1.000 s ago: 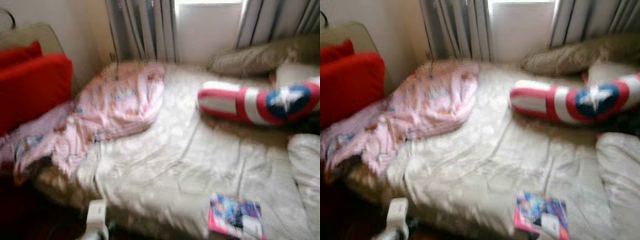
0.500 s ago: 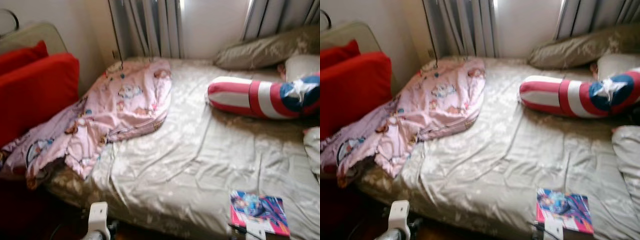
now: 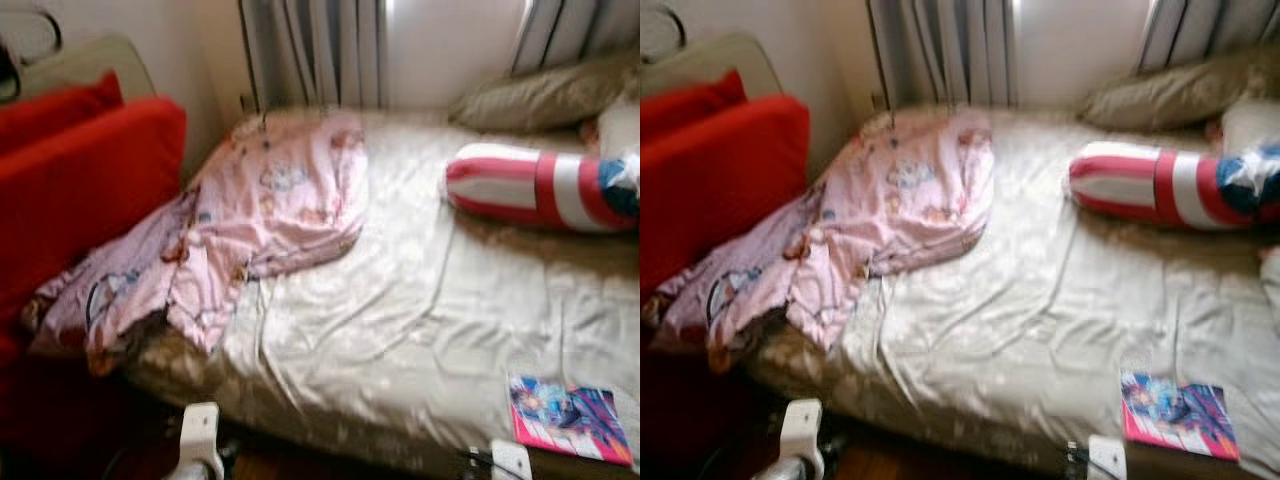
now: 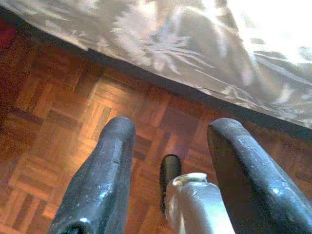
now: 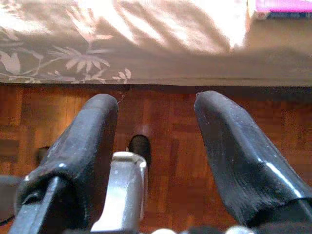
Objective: Clean up the room
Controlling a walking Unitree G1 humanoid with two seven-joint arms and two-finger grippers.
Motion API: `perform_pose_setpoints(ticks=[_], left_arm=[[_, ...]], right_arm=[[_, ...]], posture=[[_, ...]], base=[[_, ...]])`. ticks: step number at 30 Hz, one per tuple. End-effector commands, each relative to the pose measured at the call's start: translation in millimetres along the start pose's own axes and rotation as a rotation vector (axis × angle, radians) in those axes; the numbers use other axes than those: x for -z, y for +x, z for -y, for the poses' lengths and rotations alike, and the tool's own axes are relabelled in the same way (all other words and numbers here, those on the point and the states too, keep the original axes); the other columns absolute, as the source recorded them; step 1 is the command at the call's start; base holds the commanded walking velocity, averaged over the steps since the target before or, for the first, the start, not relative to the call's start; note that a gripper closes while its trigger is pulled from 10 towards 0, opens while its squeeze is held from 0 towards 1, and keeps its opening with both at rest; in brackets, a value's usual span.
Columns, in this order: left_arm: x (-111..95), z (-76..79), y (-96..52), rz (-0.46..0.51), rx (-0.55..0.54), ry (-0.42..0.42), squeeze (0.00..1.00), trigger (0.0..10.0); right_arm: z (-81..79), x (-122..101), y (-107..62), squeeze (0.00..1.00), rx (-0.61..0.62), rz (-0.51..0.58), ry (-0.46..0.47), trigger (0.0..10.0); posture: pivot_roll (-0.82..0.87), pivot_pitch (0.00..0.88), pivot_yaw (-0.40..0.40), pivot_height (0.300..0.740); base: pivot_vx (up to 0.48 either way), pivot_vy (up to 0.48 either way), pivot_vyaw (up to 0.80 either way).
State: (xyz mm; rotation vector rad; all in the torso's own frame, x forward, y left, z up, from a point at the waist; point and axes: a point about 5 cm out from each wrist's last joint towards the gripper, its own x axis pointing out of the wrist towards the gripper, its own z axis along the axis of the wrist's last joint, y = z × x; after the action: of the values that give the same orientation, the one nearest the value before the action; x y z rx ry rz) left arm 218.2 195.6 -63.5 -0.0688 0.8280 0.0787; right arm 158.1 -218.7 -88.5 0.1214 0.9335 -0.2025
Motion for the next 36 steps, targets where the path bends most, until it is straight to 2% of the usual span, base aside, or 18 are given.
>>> perform_pose_setpoints(ticks=[1,27,33,36], left_arm=[[8.0,-9.3,-2.4,-0.033,-0.026,0.007,0.00,10.0],[14.0,-8.9,-3.8,-0.040,-0.033,-0.017,0.00,10.0],[18.4,-18.2,-6.5,-0.040,-0.041,-0.024,0.00,10.0],[19.0,-31.7,-9.1,-0.044,-0.055,-0.027,0.00,10.0]], right_arm=[[-9.0,2.2,0.7,0.00,-0.024,-0.013,-0.008,10.0],[-8.8,4.6,-0.1,0.00,-0.032,-0.015,-0.038,10.0],[-8.5,4.0,0.0,0.00,-0.034,-0.014,-0.040,10.0],[-8.4,3.0,0.3,0.00,-0.034,-0.012,-0.042,10.0]], posture=[[0.05,0.016,0.036,0.740],[0.03,0.000,0.026,0.740],[0.03,0.000,0.022,0.740],[0.04,0.000,0.018,0.740]], base=[[0.000,0.356,0.00],[0.000,0.352,0.00],[0.000,0.338,0.00],[0.000,0.339,0.00]])
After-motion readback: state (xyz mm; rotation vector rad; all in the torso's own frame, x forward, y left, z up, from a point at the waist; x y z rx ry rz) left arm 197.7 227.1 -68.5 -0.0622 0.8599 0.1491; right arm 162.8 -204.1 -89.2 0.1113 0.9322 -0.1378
